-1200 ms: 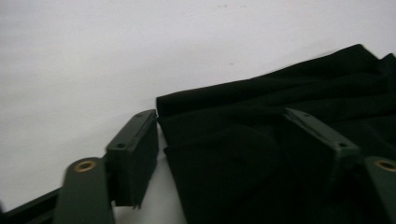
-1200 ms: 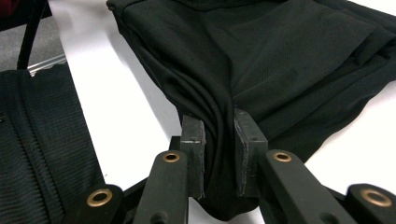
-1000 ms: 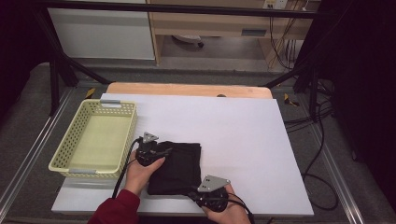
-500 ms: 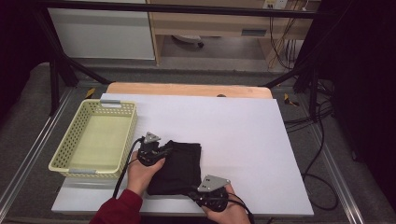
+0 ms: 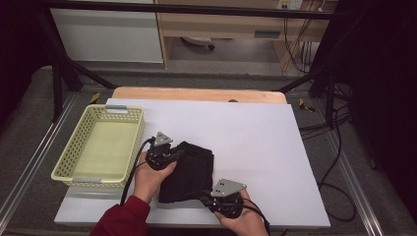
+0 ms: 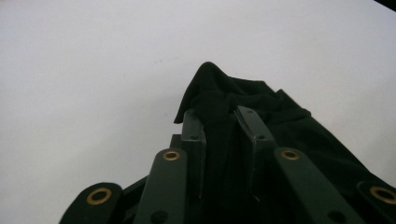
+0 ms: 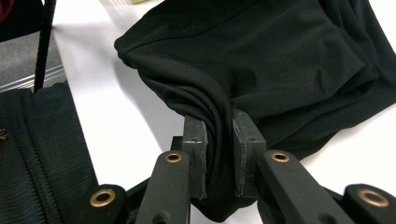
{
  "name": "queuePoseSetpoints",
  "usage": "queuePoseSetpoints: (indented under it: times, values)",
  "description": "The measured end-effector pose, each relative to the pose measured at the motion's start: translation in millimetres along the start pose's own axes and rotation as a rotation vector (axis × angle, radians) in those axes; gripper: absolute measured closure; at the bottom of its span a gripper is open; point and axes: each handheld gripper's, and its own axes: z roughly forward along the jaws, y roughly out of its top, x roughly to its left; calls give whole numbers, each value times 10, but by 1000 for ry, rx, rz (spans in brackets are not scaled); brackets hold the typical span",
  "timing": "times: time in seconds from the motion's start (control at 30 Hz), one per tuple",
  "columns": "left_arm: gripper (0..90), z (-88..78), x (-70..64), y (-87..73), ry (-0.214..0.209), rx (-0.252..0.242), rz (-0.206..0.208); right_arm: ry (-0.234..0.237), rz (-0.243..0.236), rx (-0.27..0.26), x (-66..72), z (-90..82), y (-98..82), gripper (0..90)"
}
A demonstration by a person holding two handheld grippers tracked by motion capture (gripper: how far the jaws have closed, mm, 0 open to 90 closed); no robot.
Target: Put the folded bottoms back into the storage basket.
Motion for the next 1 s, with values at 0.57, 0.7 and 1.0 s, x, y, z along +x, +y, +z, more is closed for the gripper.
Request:
queuePoseSetpoints:
  times: [0.57,0.7,1.0]
  values:
    - [749,-155,-7,385,21,-8,93,9,-12,-29,-116,-59,262,782]
    - [749,-170,14,422,16,-13,87,27,-3,-25,-137,-30,282,782]
    - [749,-236,64,554,17,-9,110,42,-7,-32,-167,-25,390,782]
